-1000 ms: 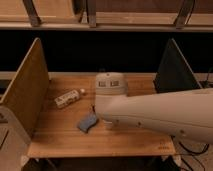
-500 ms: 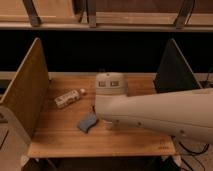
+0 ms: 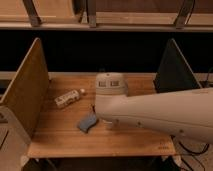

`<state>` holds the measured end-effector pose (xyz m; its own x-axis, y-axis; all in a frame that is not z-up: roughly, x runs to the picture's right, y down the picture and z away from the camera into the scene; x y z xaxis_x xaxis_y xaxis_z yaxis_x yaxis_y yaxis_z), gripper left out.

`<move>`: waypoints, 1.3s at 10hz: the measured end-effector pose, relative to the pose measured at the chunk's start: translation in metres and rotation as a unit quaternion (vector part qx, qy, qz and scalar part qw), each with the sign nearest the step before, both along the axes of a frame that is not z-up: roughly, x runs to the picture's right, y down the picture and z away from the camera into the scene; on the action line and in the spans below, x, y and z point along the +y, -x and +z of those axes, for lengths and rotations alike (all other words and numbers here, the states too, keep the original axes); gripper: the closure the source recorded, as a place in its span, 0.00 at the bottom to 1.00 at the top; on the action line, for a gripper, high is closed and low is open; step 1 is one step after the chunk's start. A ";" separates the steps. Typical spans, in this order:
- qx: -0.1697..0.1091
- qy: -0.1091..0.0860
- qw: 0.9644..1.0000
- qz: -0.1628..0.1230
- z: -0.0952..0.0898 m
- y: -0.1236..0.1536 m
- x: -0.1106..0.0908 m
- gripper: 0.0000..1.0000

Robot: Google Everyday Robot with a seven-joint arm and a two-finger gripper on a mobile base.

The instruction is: Place the eraser in the ceramic cup

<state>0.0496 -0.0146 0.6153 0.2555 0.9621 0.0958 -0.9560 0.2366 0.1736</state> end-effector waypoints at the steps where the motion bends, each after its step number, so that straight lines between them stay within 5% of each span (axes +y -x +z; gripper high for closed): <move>1: 0.000 0.000 1.000 0.000 0.000 0.000 0.000 1.00; 8: 0.000 0.000 1.000 0.000 0.000 0.000 0.000 0.98; 10: 0.000 0.001 1.000 0.000 0.001 0.000 0.000 0.90; 13: 0.000 0.001 1.000 0.000 0.000 0.000 0.000 0.63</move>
<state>0.0499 -0.0142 0.6157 0.2555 0.9622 0.0945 -0.9558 0.2368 0.1741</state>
